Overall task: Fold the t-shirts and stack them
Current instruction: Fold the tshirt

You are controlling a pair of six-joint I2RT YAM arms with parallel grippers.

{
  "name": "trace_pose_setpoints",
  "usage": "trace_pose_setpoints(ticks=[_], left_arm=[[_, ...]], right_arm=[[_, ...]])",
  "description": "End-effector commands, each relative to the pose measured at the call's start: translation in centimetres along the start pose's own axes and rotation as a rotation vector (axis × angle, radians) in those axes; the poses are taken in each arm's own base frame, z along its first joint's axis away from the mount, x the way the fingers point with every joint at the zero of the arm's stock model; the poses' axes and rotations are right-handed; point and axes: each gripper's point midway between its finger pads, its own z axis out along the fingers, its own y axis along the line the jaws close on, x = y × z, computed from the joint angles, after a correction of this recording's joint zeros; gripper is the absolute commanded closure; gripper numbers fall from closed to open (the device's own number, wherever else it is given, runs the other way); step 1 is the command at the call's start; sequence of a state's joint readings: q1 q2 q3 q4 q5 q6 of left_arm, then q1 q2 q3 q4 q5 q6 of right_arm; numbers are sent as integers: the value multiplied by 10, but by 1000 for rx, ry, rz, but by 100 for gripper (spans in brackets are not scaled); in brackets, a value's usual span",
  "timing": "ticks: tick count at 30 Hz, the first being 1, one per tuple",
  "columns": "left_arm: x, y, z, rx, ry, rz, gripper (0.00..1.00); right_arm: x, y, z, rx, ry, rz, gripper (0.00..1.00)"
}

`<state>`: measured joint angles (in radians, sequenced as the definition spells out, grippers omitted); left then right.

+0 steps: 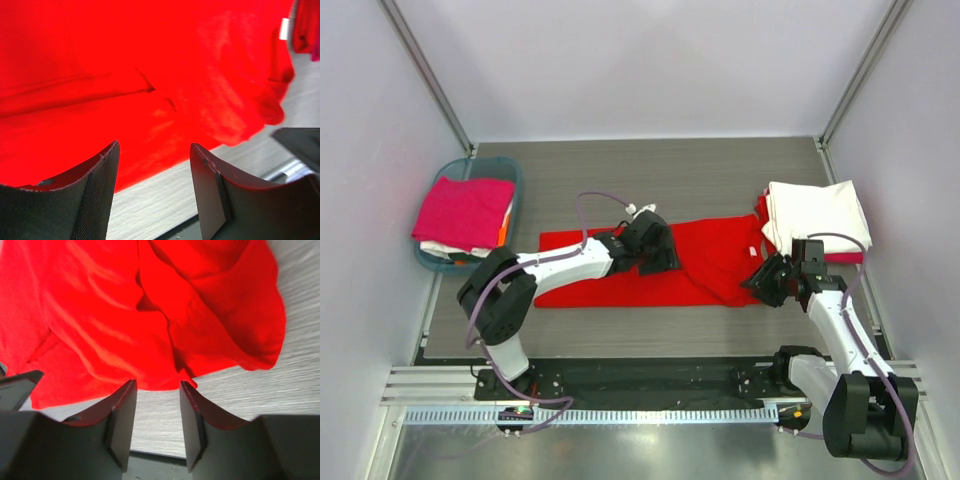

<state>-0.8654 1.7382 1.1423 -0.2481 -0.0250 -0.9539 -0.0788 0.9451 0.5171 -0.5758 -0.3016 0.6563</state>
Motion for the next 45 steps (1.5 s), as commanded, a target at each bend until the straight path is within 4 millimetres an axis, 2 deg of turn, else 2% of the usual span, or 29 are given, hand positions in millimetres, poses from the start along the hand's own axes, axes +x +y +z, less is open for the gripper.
trace_pose_setpoints(ticks=[1, 4, 5, 6, 9, 11, 12, 13, 14, 15, 18, 22, 26, 27, 30, 31, 36, 38, 45], left_arm=[[-5, -34, -2, 126, 3, -8, 41], [-11, -32, 1, 122, -14, -7, 41], [-14, -29, 1, 120, -14, -16, 41], [-16, -26, 2, 121, -8, -28, 41], [-36, -13, 0, 135, -4, -87, 41], [-46, -4, 0, 118, -5, -81, 41], [-55, -8, -1, 124, -11, -75, 41], [-61, -4, 0, 116, -8, -80, 42], [-56, 0, 5, 107, 29, -83, 42], [-63, -8, 5, 129, 29, -86, 43], [-69, -19, 16, 167, 63, -97, 44], [-70, -37, 32, 220, 122, -106, 46], [-67, -51, 47, 238, 165, -104, 46], [-71, -57, 48, 250, 159, -97, 46], [-72, -52, 60, 224, 159, -93, 46], [-69, -41, 69, 187, 166, -88, 46], [-66, -17, 90, 135, 200, -121, 46], [-65, -11, 97, 124, 204, -121, 46], [-62, -2, 109, 95, 213, -116, 46]], right_arm=[[5, 14, 4, -76, 12, -14, 57], [12, 35, 1, -101, 17, -145, 55], [26, 45, 1, -110, 48, -223, 55], [21, 55, -2, -108, 21, -266, 55], [27, 77, -4, -132, 10, -384, 55], [32, 84, -1, -142, 29, -446, 59], [36, 96, -2, -168, 40, -489, 60], [37, 98, 0, -166, 46, -510, 62], [41, 97, 7, -146, 69, -520, 62], [45, 104, 7, -153, 75, -549, 63], [48, 109, 15, -134, 81, -566, 63], [60, 119, 19, -135, 81, -644, 56], [61, 114, 32, -69, 68, -688, 55], [54, 108, 37, -27, 41, -689, 55], [45, 104, 40, 19, -2, -697, 55], [44, 103, 42, 32, -4, -700, 55], [39, 107, 49, 55, -11, -715, 54], [44, 108, 54, 52, 19, -718, 54], [59, 116, 53, -20, 77, -691, 53]])
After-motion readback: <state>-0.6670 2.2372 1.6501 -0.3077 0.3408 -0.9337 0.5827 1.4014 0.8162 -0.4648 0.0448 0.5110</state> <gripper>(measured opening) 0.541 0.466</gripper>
